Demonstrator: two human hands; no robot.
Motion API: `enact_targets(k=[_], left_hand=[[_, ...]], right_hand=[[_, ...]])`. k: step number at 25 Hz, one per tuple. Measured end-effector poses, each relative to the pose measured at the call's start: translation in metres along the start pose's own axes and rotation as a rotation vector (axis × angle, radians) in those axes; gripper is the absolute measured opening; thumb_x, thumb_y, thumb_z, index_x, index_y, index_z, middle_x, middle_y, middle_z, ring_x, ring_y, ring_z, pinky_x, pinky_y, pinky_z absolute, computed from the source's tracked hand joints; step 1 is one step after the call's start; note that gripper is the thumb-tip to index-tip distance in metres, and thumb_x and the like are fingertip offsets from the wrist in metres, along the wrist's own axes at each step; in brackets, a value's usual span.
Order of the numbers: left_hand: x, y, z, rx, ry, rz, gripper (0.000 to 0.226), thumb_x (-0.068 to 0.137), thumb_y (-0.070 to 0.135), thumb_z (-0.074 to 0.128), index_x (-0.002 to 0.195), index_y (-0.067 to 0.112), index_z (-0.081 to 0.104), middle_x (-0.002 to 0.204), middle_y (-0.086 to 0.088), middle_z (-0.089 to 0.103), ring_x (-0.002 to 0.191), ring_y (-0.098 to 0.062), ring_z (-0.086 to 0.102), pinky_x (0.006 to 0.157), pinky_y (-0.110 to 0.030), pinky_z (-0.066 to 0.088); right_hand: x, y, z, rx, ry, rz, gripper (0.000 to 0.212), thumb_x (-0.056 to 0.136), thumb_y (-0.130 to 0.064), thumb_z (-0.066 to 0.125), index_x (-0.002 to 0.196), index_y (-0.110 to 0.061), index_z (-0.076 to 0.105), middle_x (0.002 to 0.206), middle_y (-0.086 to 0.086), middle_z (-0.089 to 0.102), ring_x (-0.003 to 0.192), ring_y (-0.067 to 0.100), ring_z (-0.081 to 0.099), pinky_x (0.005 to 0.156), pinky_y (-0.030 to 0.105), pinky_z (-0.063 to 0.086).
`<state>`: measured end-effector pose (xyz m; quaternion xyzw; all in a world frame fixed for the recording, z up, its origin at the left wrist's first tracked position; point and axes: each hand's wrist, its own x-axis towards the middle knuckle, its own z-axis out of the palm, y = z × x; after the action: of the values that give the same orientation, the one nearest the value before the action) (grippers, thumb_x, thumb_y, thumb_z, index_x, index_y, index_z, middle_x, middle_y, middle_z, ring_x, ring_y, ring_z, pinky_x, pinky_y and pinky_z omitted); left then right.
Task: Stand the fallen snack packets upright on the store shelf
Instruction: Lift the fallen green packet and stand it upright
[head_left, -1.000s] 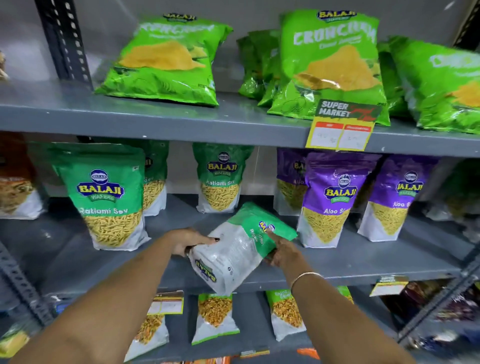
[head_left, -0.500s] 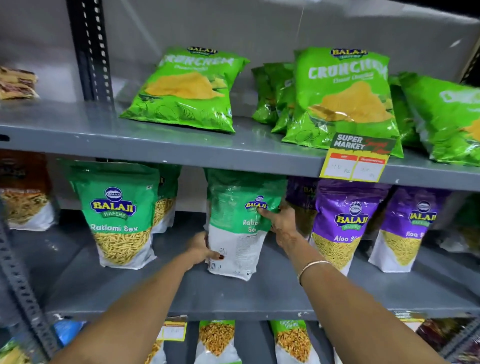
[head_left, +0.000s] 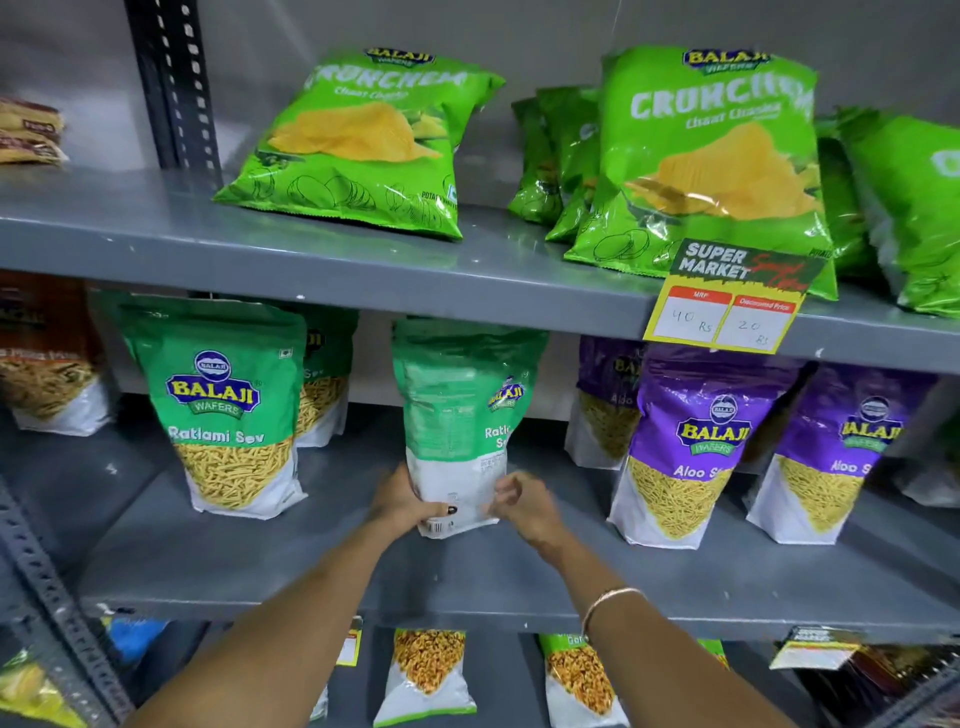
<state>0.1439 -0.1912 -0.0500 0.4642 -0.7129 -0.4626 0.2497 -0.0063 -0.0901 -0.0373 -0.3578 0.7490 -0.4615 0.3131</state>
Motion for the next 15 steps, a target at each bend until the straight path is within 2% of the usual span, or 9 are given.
enact_targets(k=[3,4,6,7,8,9,11,13,15], left_hand=[[-0.006,0.002,-0.011,-0.102,-0.323,-0.092,0.066,0.066,0.016,0.081,0.123,0.015,0.047,0.121,-0.003,0.063,0.107,-0.02,0.058,0.091,-0.032,0.046],[-0.009,0.005,-0.017,-0.115,-0.449,-0.147,0.061,0.068,0.022,0.078,0.119,0.023,0.043,0.114,0.004,0.062,0.102,-0.016,0.057,0.092,-0.031,0.042],[-0.01,0.008,-0.026,-0.109,-0.588,-0.23,0.038,0.08,0.028,0.068,0.111,0.03,0.045,0.101,0.009,0.06,0.093,-0.01,0.056,0.095,-0.031,0.036],[-0.009,0.009,-0.027,-0.117,-0.592,-0.249,0.022,0.087,0.029,0.061,0.106,0.028,0.05,0.1,0.008,0.059,0.093,-0.009,0.056,0.097,-0.032,0.035],[-0.009,0.01,-0.028,-0.127,-0.575,-0.261,0.015,0.09,0.032,0.054,0.104,0.026,0.055,0.104,0.005,0.058,0.099,-0.01,0.055,0.1,-0.034,0.034],[-0.008,0.01,-0.029,-0.13,-0.555,-0.271,0.023,0.092,0.037,0.05,0.108,0.023,0.057,0.111,0.002,0.055,0.11,-0.014,0.052,0.104,-0.036,0.034],[-0.006,0.008,-0.03,-0.12,-0.548,-0.304,0.048,0.093,0.045,0.041,0.128,0.013,0.051,0.123,-0.002,0.046,0.129,-0.02,0.04,0.111,-0.039,0.031],[-0.007,0.009,-0.027,-0.105,-0.506,-0.299,0.054,0.093,0.046,0.041,0.131,0.01,0.049,0.123,0.0,0.045,0.128,-0.02,0.04,0.108,-0.039,0.033],[-0.002,0.011,-0.023,-0.075,-0.356,-0.211,0.039,0.09,0.039,0.052,0.12,0.014,0.054,0.117,0.001,0.047,0.113,-0.015,0.048,0.095,-0.036,0.037]], right_hand=[[-0.005,0.008,0.012,0.062,-0.047,-0.026,0.052,0.069,0.01,0.074,0.112,0.0,0.045,0.092,0.003,0.051,0.092,0.017,0.048,0.068,0.011,0.044],[-0.006,0.007,0.013,0.088,-0.056,-0.053,0.062,0.066,0.009,0.077,0.118,0.005,0.045,0.104,0.009,0.056,0.097,0.019,0.052,0.077,0.016,0.048],[-0.007,0.004,0.019,0.104,-0.081,-0.108,0.078,0.057,0.003,0.085,0.124,0.006,0.046,0.125,0.018,0.057,0.112,0.028,0.056,0.097,0.037,0.05],[-0.009,0.003,0.023,0.11,-0.078,-0.12,0.086,0.053,-0.002,0.087,0.126,0.004,0.044,0.129,0.019,0.055,0.118,0.031,0.055,0.101,0.043,0.048],[-0.01,0.002,0.027,0.133,-0.073,-0.124,0.093,0.05,-0.003,0.088,0.129,0.002,0.039,0.13,0.017,0.052,0.12,0.03,0.053,0.102,0.042,0.047],[-0.01,0.003,0.03,0.153,-0.061,-0.116,0.097,0.051,-0.002,0.088,0.131,0.001,0.032,0.129,0.013,0.05,0.12,0.026,0.052,0.101,0.036,0.046],[-0.007,0.006,0.033,0.166,-0.032,-0.092,0.089,0.058,0.0,0.086,0.124,-0.005,0.025,0.122,0.005,0.046,0.113,0.018,0.05,0.094,0.025,0.043],[-0.003,0.009,0.026,0.152,-0.047,-0.076,0.079,0.061,0.001,0.084,0.112,-0.012,0.026,0.12,0.007,0.05,0.109,0.018,0.053,0.089,0.025,0.044],[0.004,0.011,0.013,0.139,-0.094,-0.089,0.073,0.062,0.001,0.083,0.114,-0.012,0.034,0.125,0.016,0.054,0.106,0.019,0.053,0.092,0.03,0.045]])
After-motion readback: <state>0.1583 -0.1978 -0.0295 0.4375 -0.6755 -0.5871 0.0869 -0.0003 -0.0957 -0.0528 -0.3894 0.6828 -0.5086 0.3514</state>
